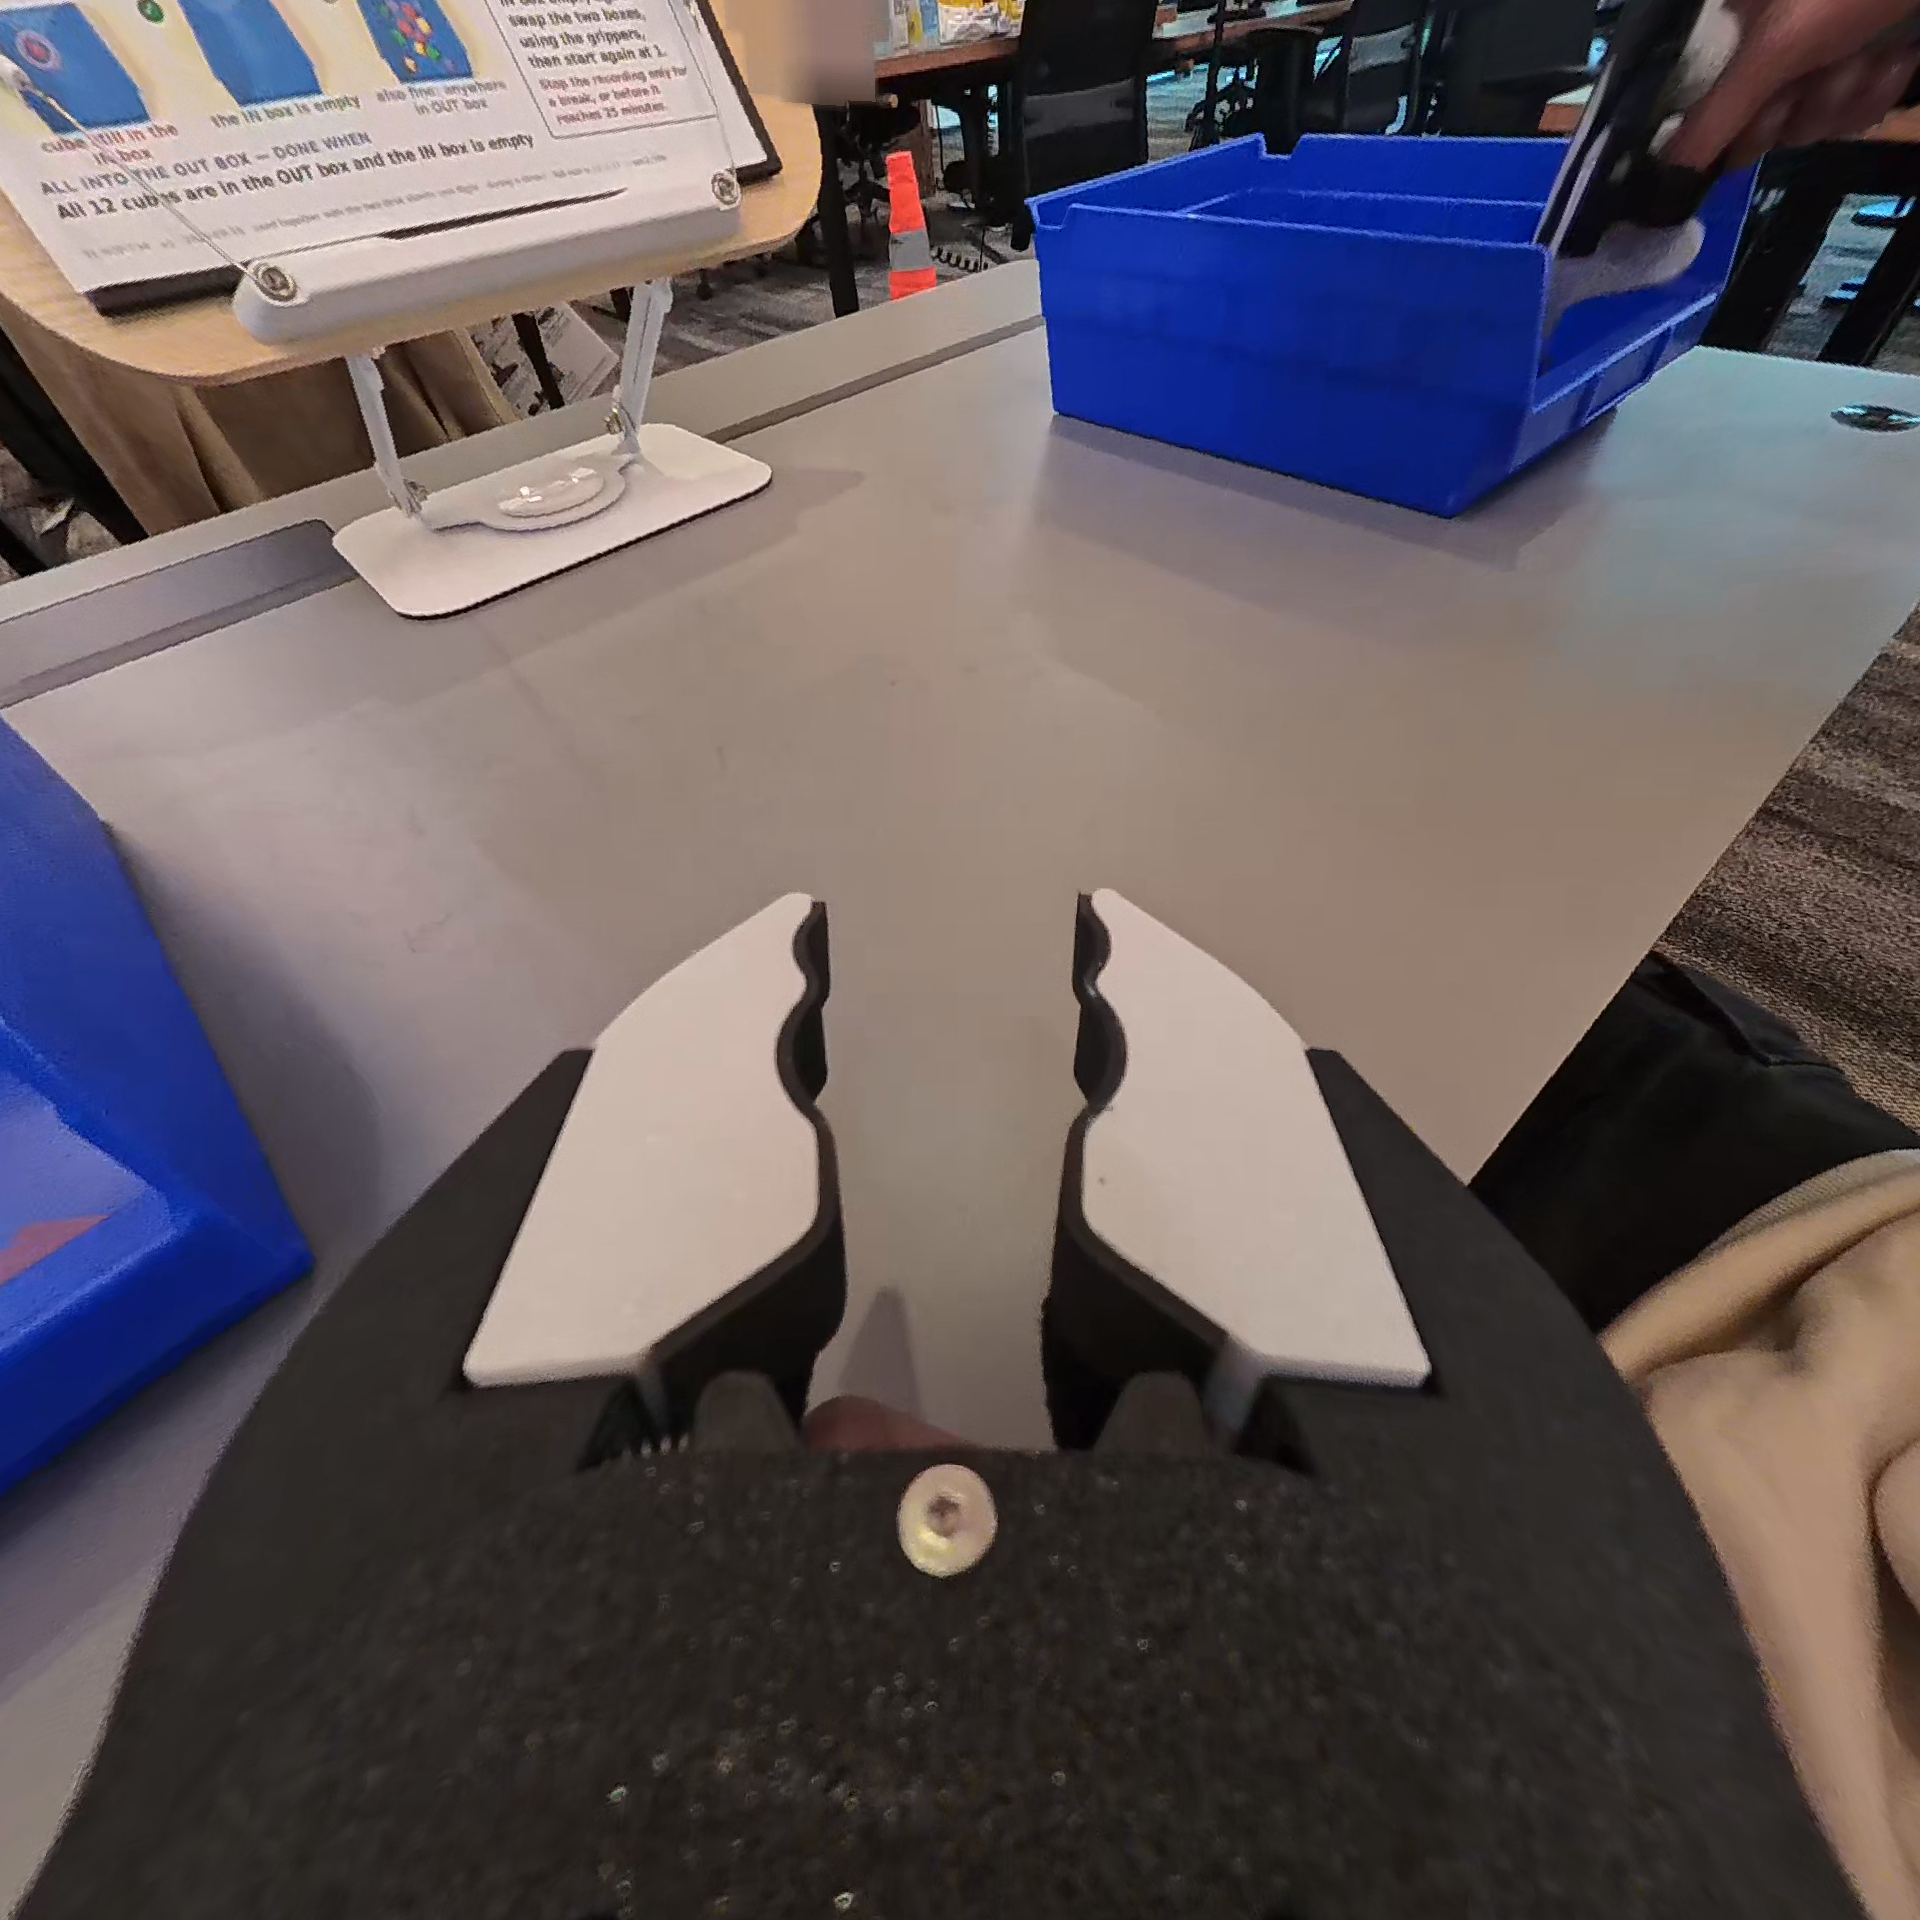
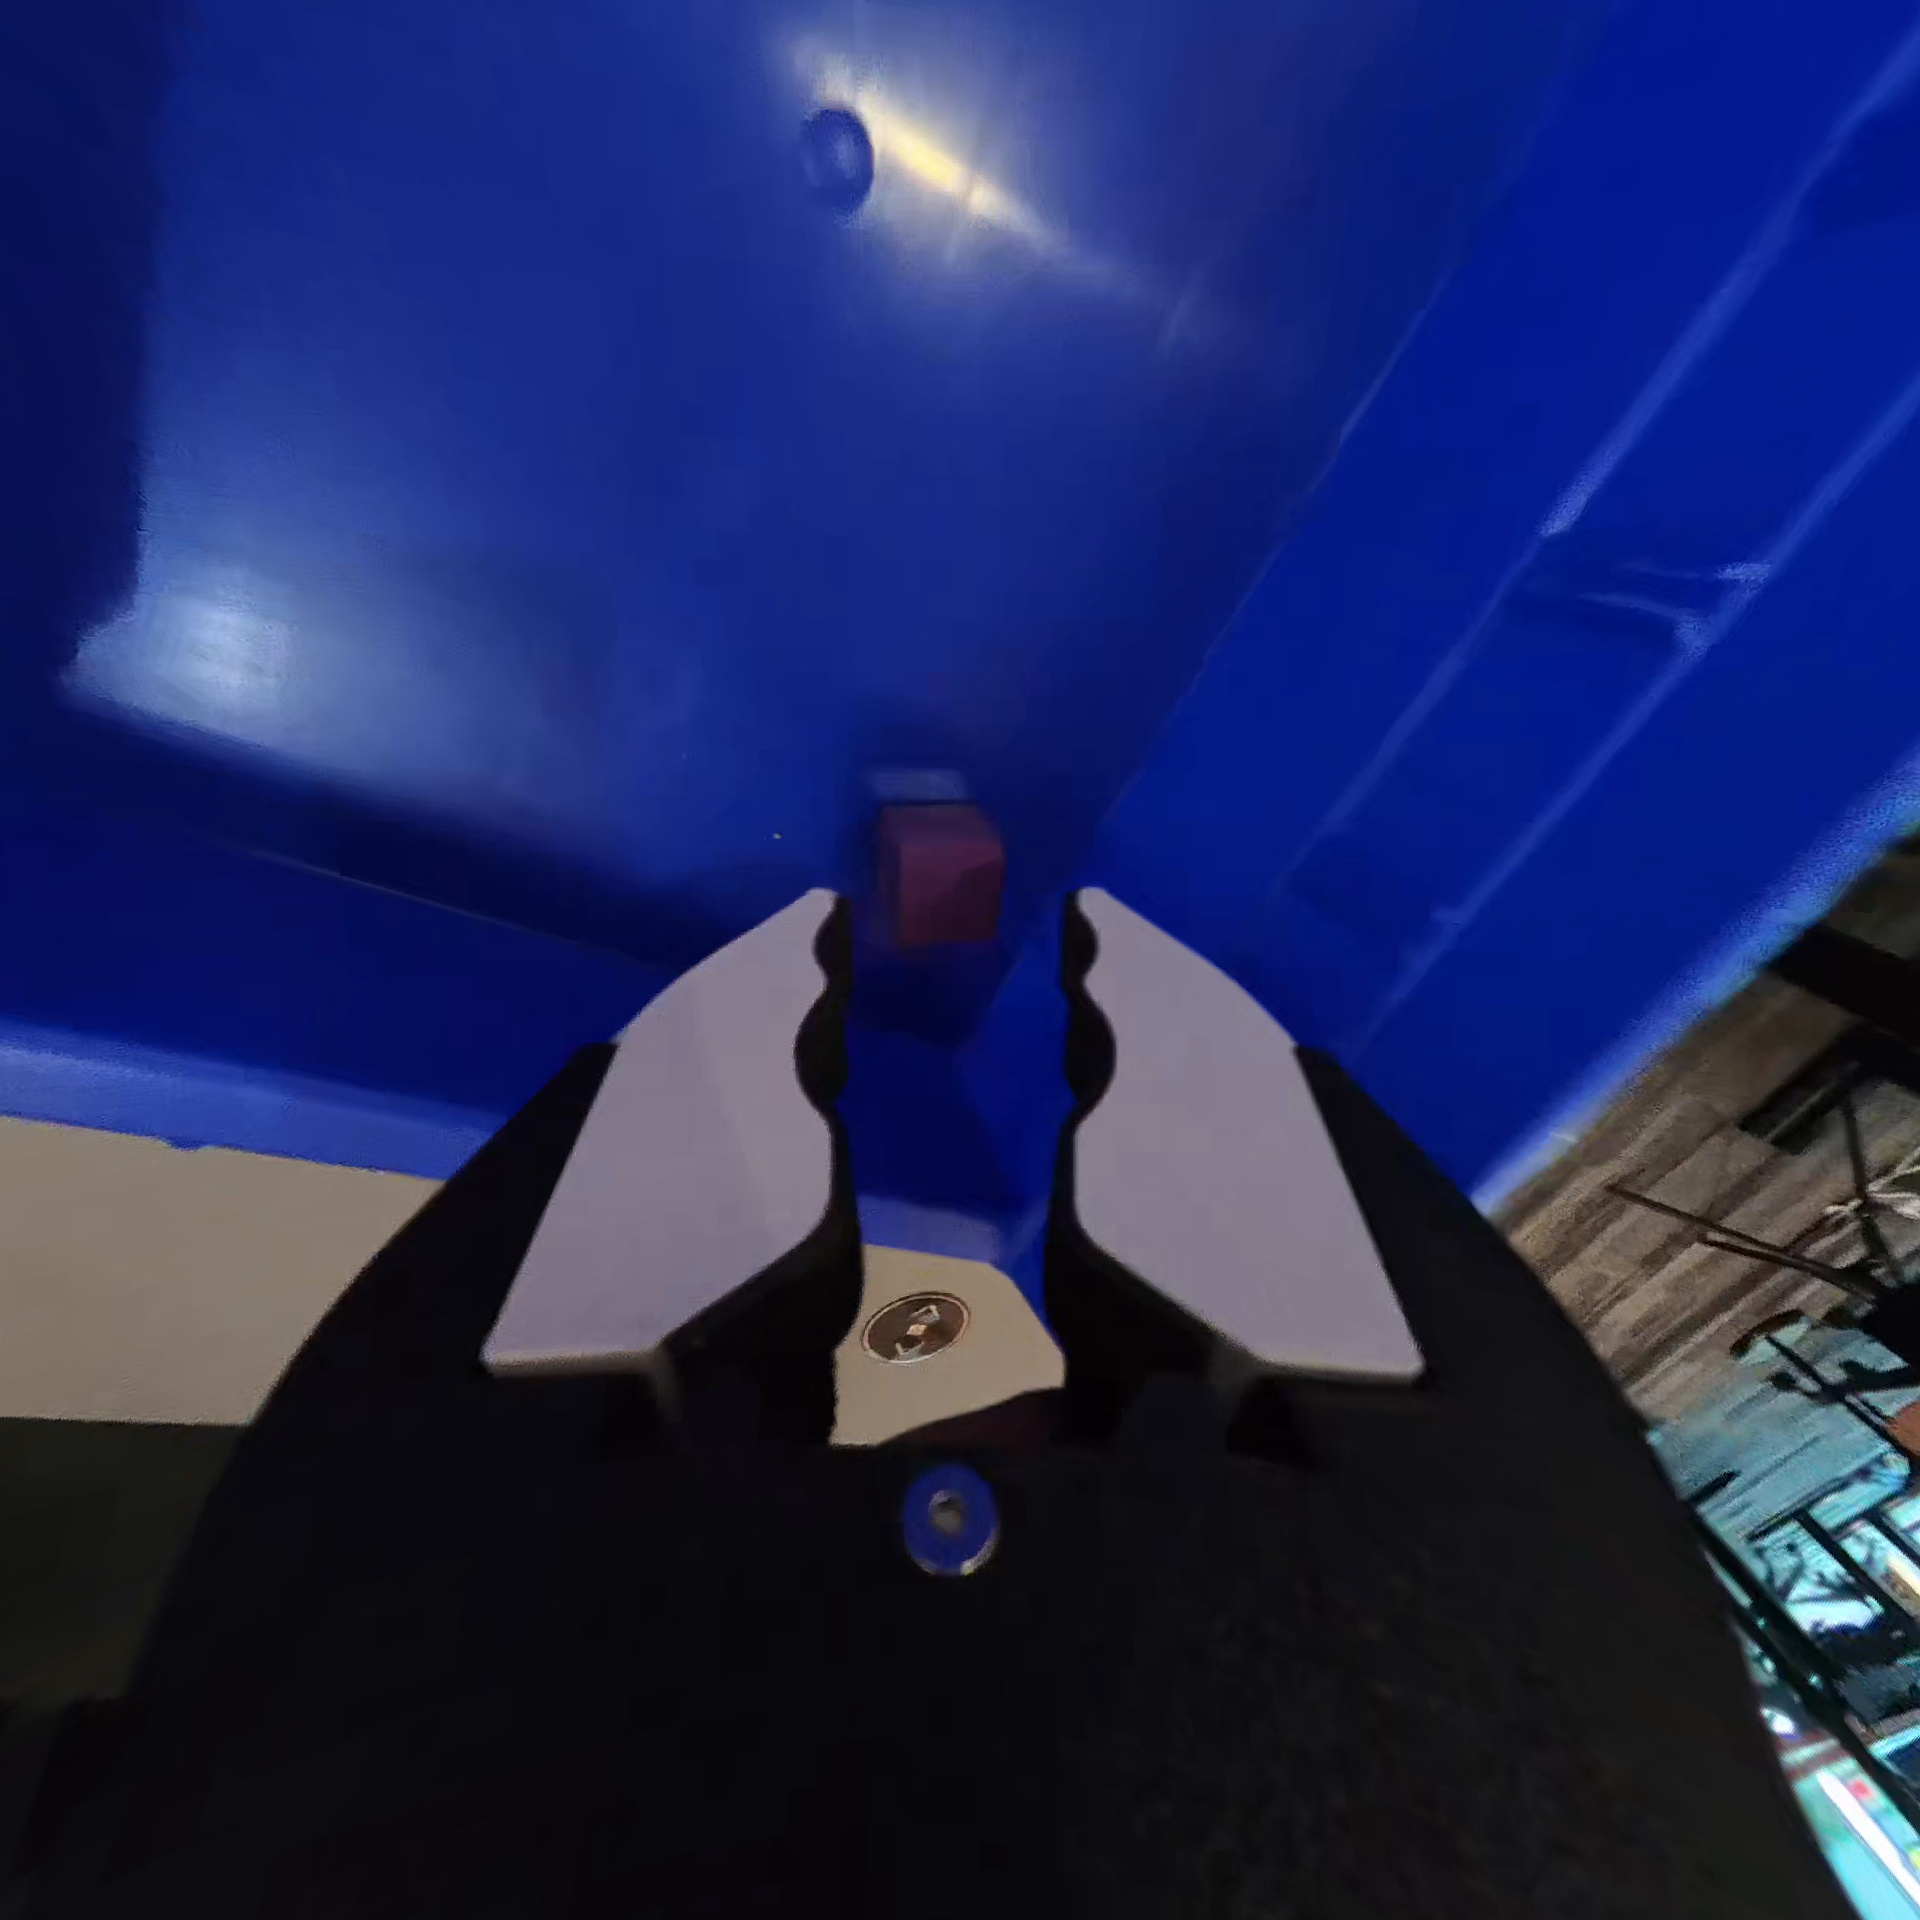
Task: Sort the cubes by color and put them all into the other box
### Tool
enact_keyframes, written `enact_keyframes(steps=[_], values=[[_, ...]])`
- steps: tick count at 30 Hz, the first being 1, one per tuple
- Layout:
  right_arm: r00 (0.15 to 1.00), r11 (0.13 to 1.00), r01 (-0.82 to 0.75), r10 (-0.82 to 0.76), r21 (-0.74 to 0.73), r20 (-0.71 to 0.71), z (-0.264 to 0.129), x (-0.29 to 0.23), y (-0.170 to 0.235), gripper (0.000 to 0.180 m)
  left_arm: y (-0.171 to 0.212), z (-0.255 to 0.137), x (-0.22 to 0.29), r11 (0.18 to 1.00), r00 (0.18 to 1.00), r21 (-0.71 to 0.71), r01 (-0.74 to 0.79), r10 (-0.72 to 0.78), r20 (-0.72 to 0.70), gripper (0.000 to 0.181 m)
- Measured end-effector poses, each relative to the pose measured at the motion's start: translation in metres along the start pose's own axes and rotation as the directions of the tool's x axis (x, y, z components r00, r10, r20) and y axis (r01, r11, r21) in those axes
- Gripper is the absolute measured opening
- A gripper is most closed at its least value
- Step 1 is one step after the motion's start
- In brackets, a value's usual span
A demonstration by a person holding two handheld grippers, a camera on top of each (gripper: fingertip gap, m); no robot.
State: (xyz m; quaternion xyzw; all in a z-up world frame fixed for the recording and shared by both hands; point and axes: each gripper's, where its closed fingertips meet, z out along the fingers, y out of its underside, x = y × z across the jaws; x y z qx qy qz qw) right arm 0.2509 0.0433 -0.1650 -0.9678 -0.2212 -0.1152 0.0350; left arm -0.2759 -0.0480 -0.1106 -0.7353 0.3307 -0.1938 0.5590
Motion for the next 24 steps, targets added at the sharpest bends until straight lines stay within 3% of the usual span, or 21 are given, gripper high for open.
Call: enact_keyframes(steps=[2, 4, 5, 7, 9, 11, 12, 14, 15, 24], values=[[0.999, 0.985, -0.029, 0.036, 0.169, -0.039, -0.027, 0.000, -0.014, 0.041, 0.003, -0.001, -0.003, 1.000, 1.000, -0.008, -0.004, 0.004, 0.014, 0.045], [0.989, 0.886, -0.084, 0.131, 0.457, -0.073, -0.073, -0.008, -0.032, 0.041, 0.005, -0.001, -0.007, 1.000, 1.000, -0.014, -0.006, 0.006, 0.028, 0.045], [0.979, 0.782, -0.115, 0.193, 0.612, -0.062, -0.099, -0.017, -0.038, 0.041, 0.005, -0.001, -0.009, 1.000, 0.999, -0.015, 0.000, 0.000, 0.033, 0.045], [0.971, 0.487, -0.211, 0.201, 0.848, 0.126, -0.143, -0.071, -0.045, 0.034, 0.005, -0.001, -0.011, 1.000, 0.999, -0.012, 0.019, -0.019, 0.032, 0.045], [0.941, 0.247, -0.329, 0.003, 0.911, 0.339, -0.167, -0.154, -0.043, 0.029, 0.004, 0.000, -0.013, 0.999, 0.999, -0.008, 0.037, -0.037, 0.034, 0.044], [0.870, 0.126, -0.457, -0.142, 0.880, 0.472, -0.170, -0.223, -0.038, 0.029, 0.006, 0.002, -0.016, 0.999, 0.998, -0.020, 0.046, -0.046, 0.041, 0.045], [0.844, 0.131, -0.480, -0.202, 0.868, 0.497, -0.165, -0.254, -0.038, 0.029, 0.007, 0.003, -0.017, 0.998, 0.998, -0.030, 0.048, -0.046, 0.048, 0.045], [0.842, 0.235, -0.423, -0.255, 0.875, 0.475, -0.149, -0.296, -0.037, 0.032, 0.007, 0.004, -0.019, 0.998, 0.997, -0.036, 0.049, -0.047, 0.057, 0.045], [0.854, 0.228, -0.407, -0.249, 0.885, 0.457, -0.147, -0.304, -0.039, 0.030, 0.007, 0.004, -0.021, 0.998, 0.997, -0.040, 0.057, -0.054, 0.063, 0.045], [0.890, 0.284, -0.294, -0.267, 0.913, 0.369, -0.129, -0.322, -0.043, 0.027, 0.003, -0.015, -0.034, 0.991, 0.995, -0.092, 0.094, -0.089, 0.051, 0.046]])
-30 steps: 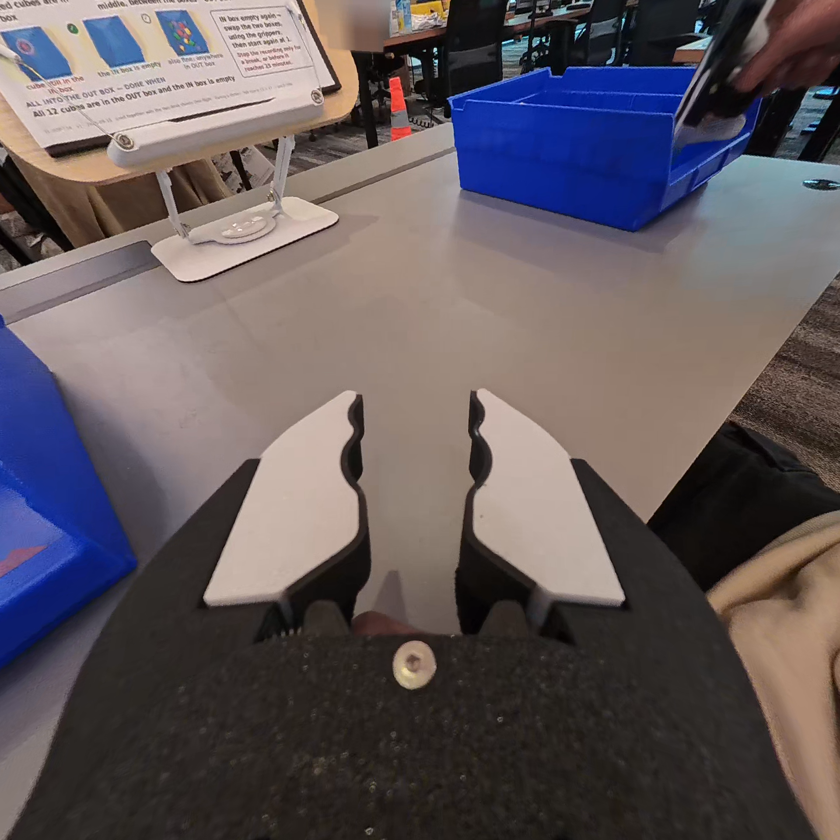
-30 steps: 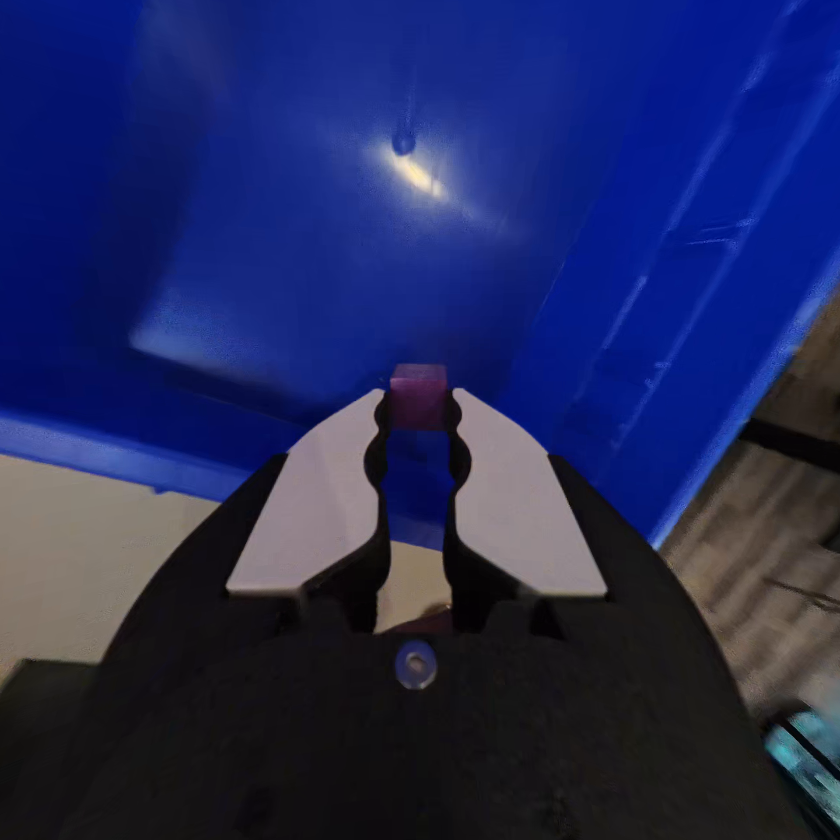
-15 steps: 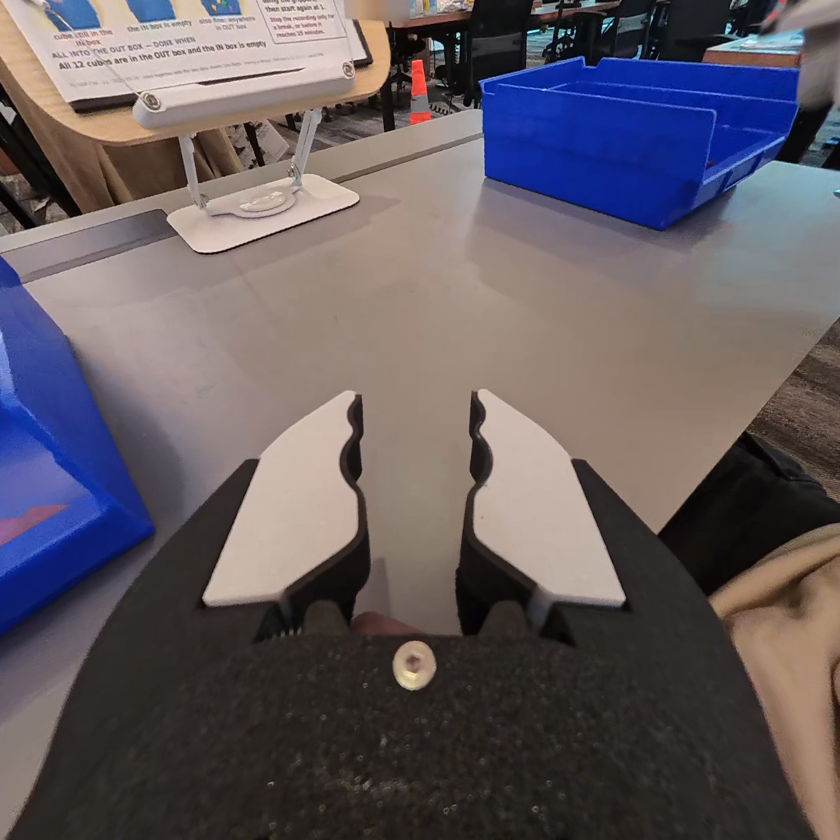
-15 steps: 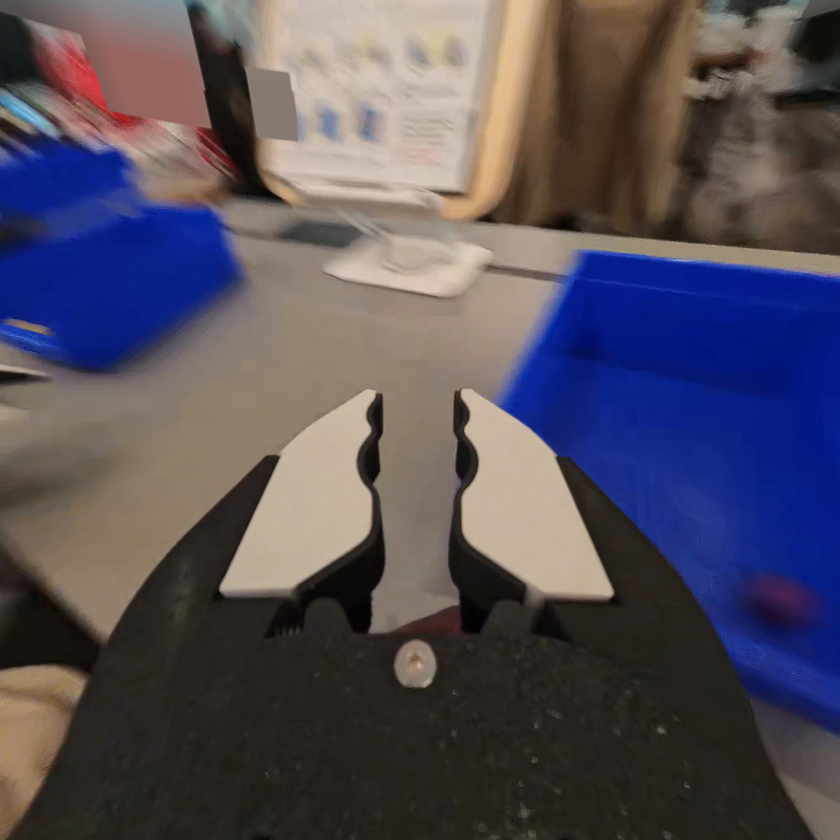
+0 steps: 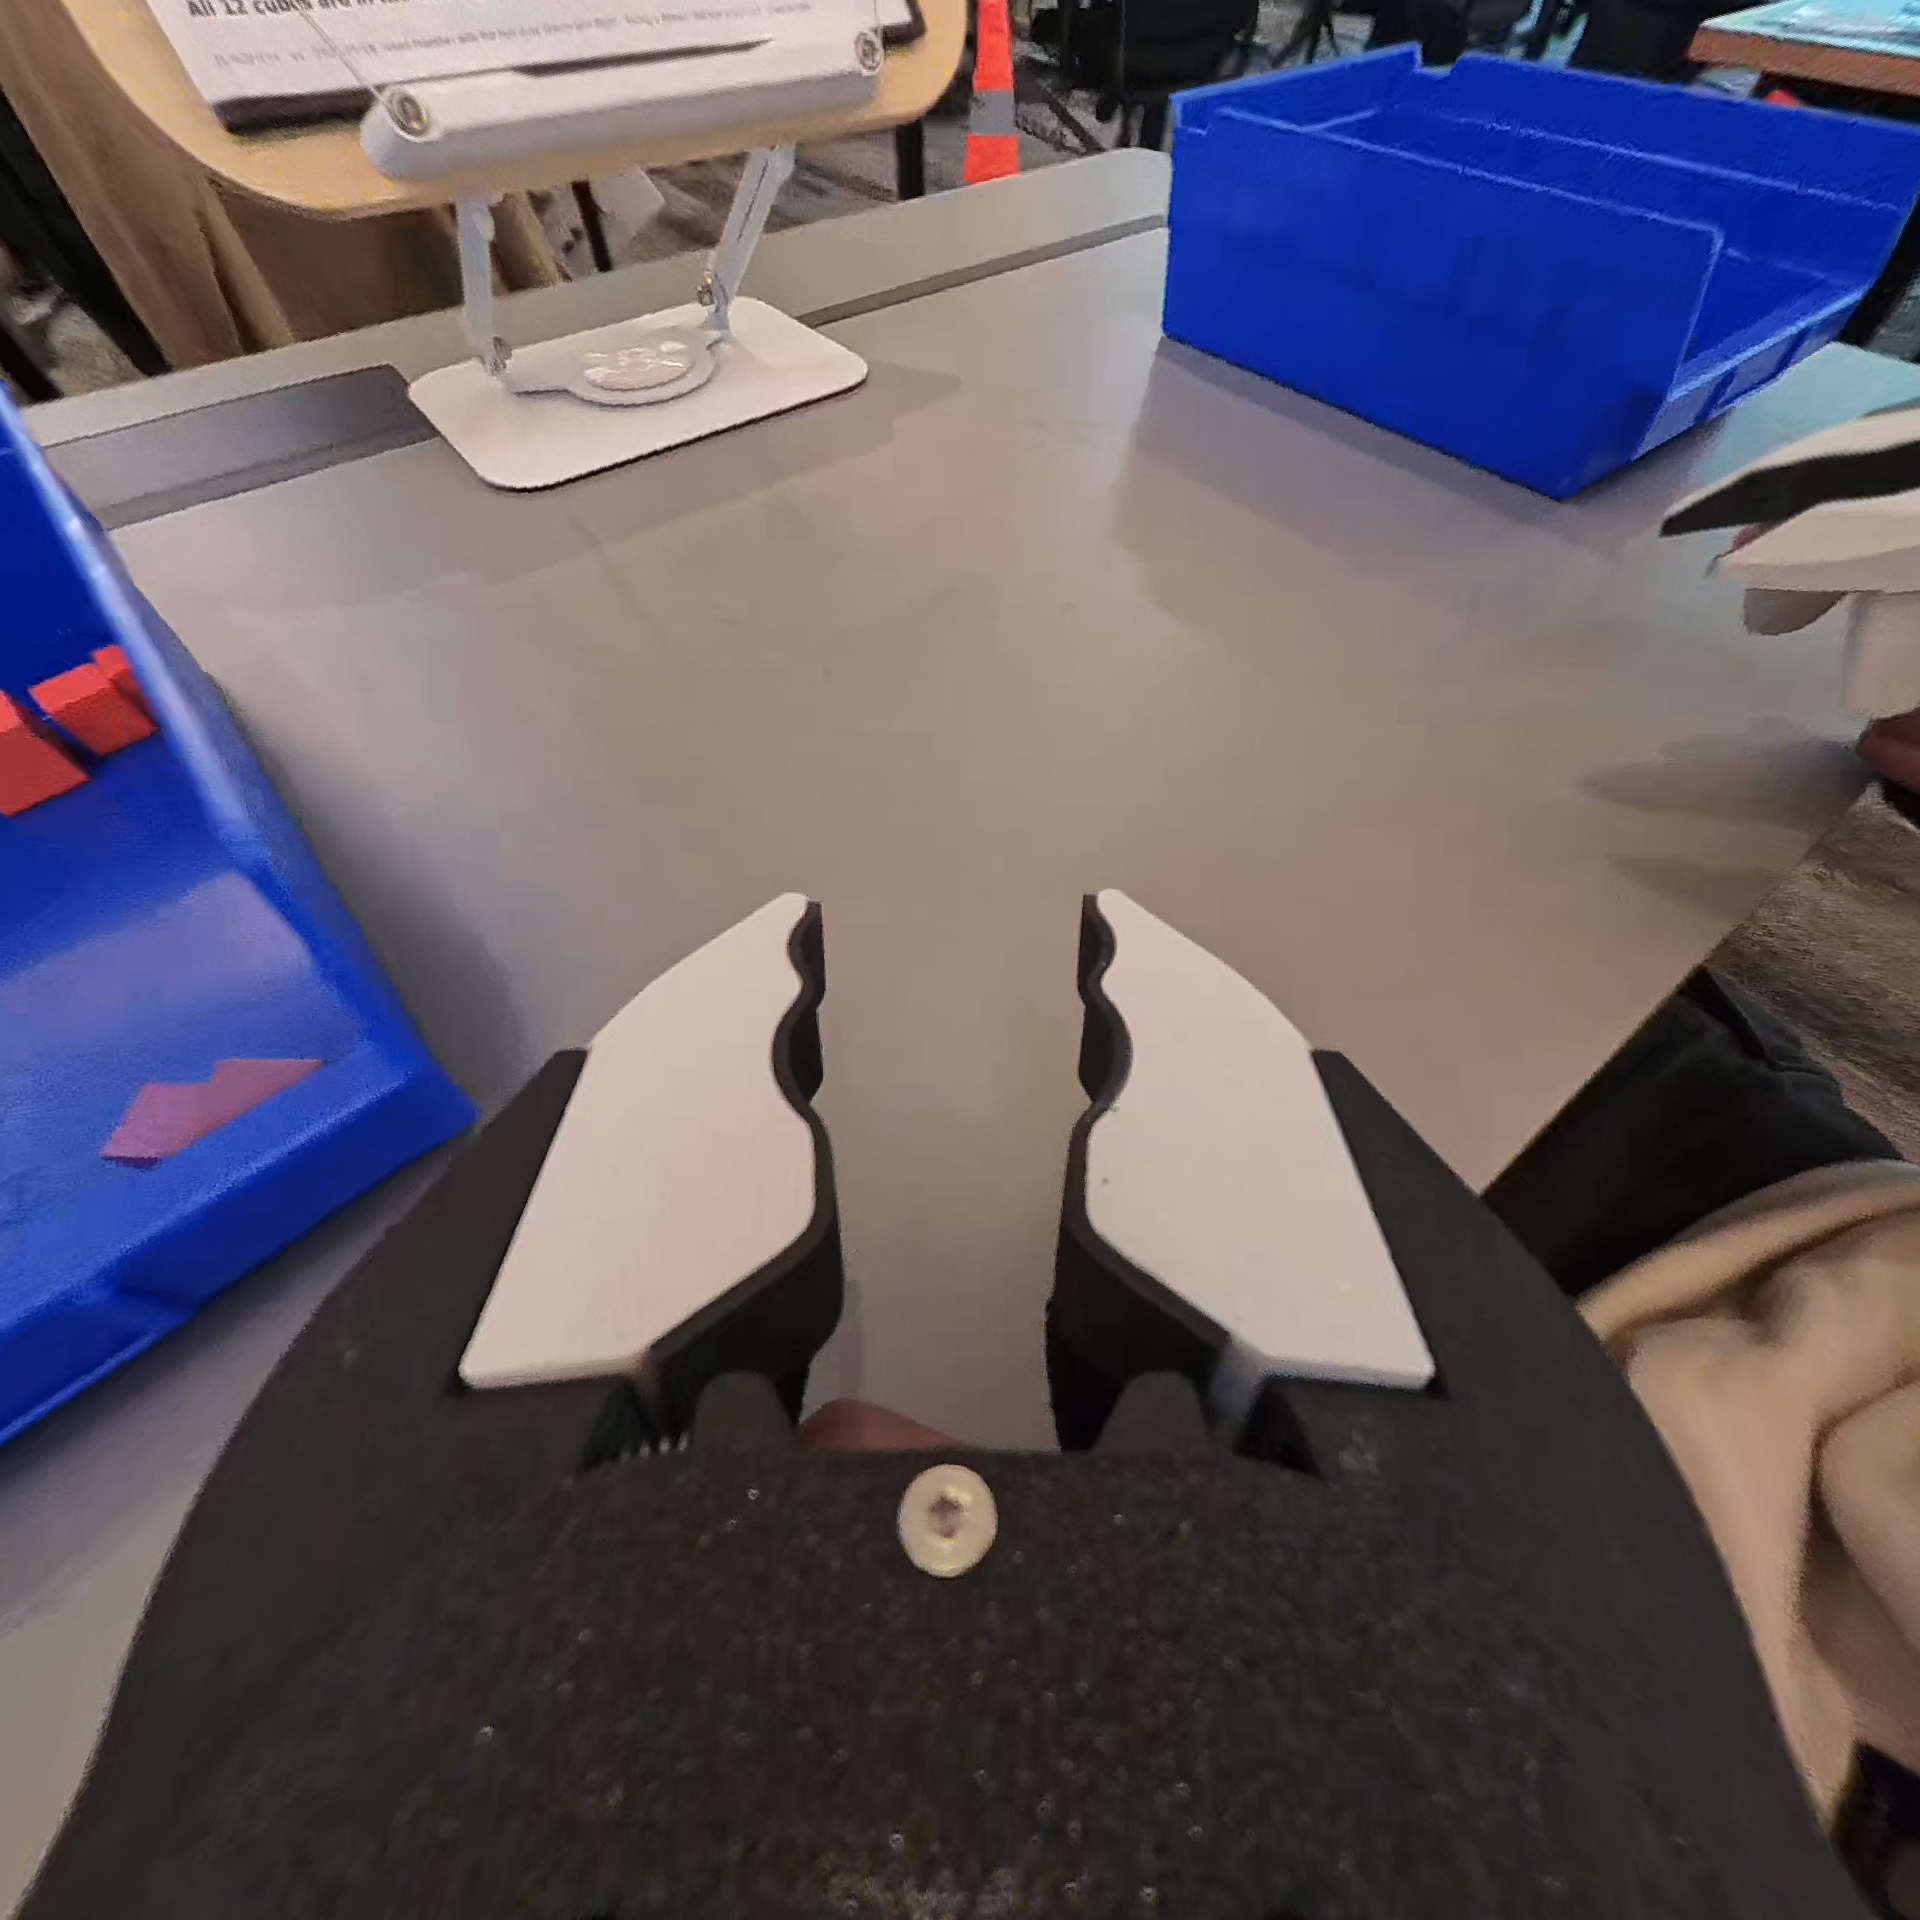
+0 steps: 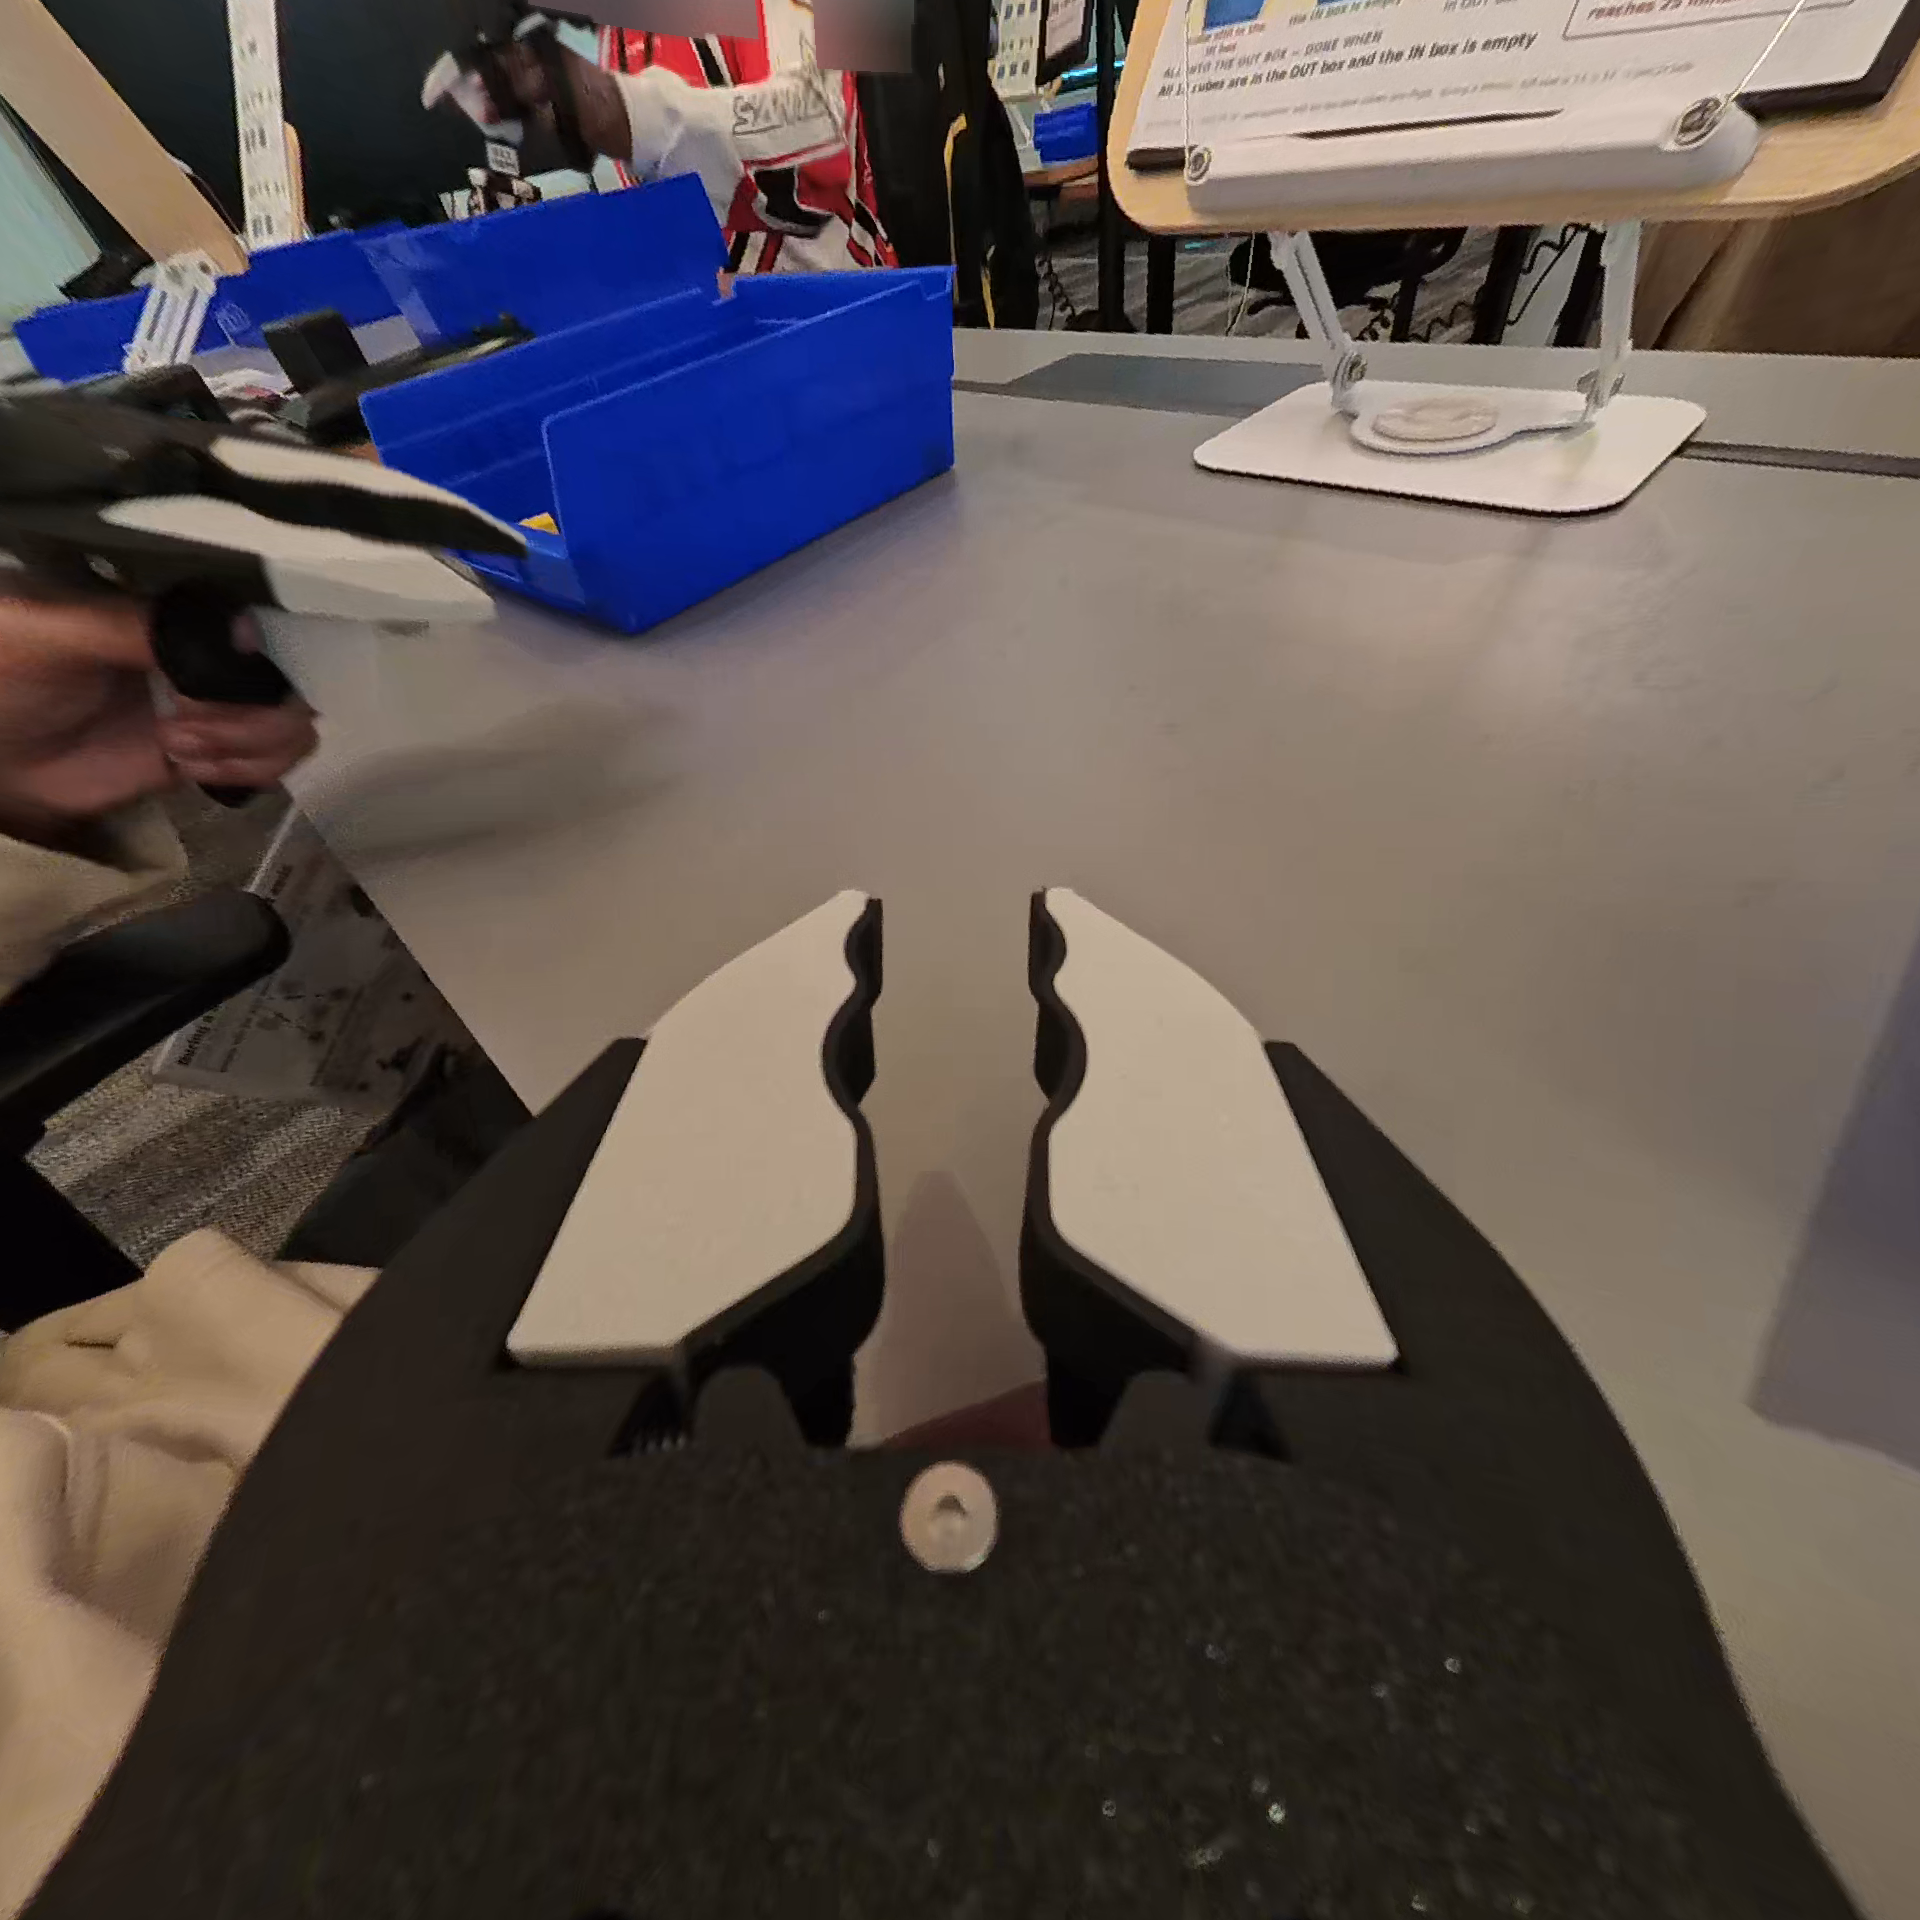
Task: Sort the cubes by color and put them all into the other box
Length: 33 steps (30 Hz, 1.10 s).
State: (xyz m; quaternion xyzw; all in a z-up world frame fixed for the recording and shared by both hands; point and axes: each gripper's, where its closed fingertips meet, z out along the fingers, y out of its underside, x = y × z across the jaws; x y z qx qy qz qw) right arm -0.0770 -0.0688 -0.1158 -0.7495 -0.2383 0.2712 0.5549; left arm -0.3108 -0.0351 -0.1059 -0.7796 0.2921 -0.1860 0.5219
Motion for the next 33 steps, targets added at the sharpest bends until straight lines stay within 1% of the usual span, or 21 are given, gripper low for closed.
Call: enact_keyframes(steps=[1, 3, 6, 8, 10, 12, 15, 19, 21, 22, 23, 25, 28, 31, 33], values=[[1.000, 1.000, 0.004, -0.004, -0.001, -0.008, -0.001, 0.001, 0.000, 0.027, -0.003, -0.008, -0.007, 1.000, 1.000, -0.016, 0.002, -0.002, -0.006, 0.045], [1.000, 1.000, 0.008, -0.008, -0.003, -0.017, -0.002, 0.003, 0.001, 0.027, -0.008, -0.024, -0.041, 0.997, 0.998, -0.074, 0.000, 0.004, 0.059, 0.044], [1.000, 1.000, 0.012, -0.012, -0.015, -0.011, -0.002, 0.002, 0.003, 0.027, 0.003, -0.034, -0.101, 0.957, 0.991, -0.288, 0.014, 0.024, 0.130, 0.047], [1.000, 1.000, 0.017, -0.017, -0.026, -0.001, 0.000, 0.001, 0.004, 0.027, 0.014, -0.029, -0.131, 0.903, 0.992, -0.426, 0.048, 0.005, 0.123, 0.050], [1.000, 0.999, 0.025, -0.024, -0.034, 0.009, 0.001, -0.002, 0.005, 0.027, 0.023, -0.020, -0.147, 0.839, 0.997, -0.540, 0.064, -0.035, 0.063, 0.051], [0.999, 0.998, 0.040, -0.039, -0.043, 0.013, 0.001, -0.004, 0.007, 0.027, 0.030, -0.010, -0.163, 0.774, 0.997, -0.629, 0.075, -0.074, 0.027, 0.051], [0.997, 0.996, 0.071, -0.071, -0.054, 0.004, 0.002, -0.005, 0.008, 0.027, 0.042, 0.003, -0.191, 0.678, 0.995, -0.730, 0.088, -0.087, 0.039, 0.051], [0.995, 0.992, 0.101, -0.102, -0.071, -0.004, 0.002, -0.005, 0.011, 0.027, 0.056, 0.010, -0.201, 0.596, 0.981, -0.791, 0.135, -0.193, 0.022, 0.049], [0.994, 0.991, 0.109, -0.111, -0.076, -0.011, 0.002, -0.003, 0.012, 0.026, 0.062, 0.011, -0.207, 0.580, 0.979, -0.801, 0.148, -0.198, 0.038, 0.047], [0.994, 0.991, 0.109, -0.110, -0.078, -0.013, 0.002, -0.002, 0.013, 0.026, 0.066, 0.011, -0.212, 0.571, 0.983, -0.808, 0.142, -0.178, 0.047, 0.047], [0.994, 0.991, 0.104, -0.106, -0.079, -0.013, 0.002, -0.001, 0.014, 0.026, 0.069, 0.011, -0.216, 0.571, 0.986, -0.810, 0.135, -0.158, 0.053, 0.051], [0.996, 0.993, 0.089, -0.089, -0.080, -0.007, 0.002, -0.001, 0.014, 0.026, 0.069, 0.011, -0.224, 0.573, 0.989, -0.808, 0.135, -0.133, 0.071, 0.047], [0.997, 0.994, 0.072, -0.073, -0.078, -0.002, 0.002, 0.000, 0.013, 0.026, 0.070, 0.006, -0.245, 0.566, 0.993, -0.818, 0.101, -0.006, 0.118, 0.045], [0.997, 0.994, 0.074, -0.074, -0.078, -0.003, 0.003, 0.000, 0.012, 0.026, 0.064, 0.009, -0.234, 0.596, 0.996, -0.798, 0.093, -0.049, 0.079, 0.045], [0.997, 0.994, 0.073, -0.073, -0.082, -0.002, 0.004, 0.000, 0.013, 0.026, 0.064, 0.008, -0.221, 0.596, 0.998, -0.801, 0.057, -0.058, 0.028, 0.046]])
